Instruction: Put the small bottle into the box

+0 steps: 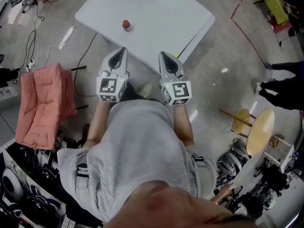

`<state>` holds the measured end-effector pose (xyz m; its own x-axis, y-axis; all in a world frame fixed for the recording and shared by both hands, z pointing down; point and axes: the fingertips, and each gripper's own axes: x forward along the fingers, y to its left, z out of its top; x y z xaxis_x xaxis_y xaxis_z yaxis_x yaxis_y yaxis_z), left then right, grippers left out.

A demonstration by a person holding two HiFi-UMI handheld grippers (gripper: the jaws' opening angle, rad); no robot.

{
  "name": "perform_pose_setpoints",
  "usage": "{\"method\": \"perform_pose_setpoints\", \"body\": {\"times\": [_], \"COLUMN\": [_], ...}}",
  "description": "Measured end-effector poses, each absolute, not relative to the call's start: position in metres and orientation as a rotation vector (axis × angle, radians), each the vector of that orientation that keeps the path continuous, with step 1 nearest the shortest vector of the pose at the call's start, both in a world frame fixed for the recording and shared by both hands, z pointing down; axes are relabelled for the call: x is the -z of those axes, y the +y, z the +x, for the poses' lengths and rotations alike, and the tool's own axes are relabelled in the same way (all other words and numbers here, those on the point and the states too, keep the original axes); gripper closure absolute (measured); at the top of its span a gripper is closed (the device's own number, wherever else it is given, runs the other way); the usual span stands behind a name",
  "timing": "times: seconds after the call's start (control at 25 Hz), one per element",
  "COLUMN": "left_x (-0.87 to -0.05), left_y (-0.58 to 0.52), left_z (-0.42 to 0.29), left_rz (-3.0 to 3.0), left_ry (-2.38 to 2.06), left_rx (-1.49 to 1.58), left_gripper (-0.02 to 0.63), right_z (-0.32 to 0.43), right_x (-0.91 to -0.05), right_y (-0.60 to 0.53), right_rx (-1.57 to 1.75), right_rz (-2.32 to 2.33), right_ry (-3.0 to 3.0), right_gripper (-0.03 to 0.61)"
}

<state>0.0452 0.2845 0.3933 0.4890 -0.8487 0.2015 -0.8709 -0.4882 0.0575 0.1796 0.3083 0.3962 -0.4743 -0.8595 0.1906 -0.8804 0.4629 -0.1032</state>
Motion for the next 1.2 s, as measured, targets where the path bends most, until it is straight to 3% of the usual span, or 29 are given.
{"method": "perform_pose_setpoints", "body": {"times": [1.2], "left_x": [-0.508], "left_y": [0.137], "left_z": [-0.002], "left_rz": [2.543], "left_ry": [-1.248], "left_rx": [-0.505], "left_gripper": [0.603], "right_z": [0.113], "right_x": [-0.499], "right_y": [0.161], "right_rx": [-0.622], "right_rz": [1.564], "right_ry": [-2.392], "right_gripper": [0.575]}}
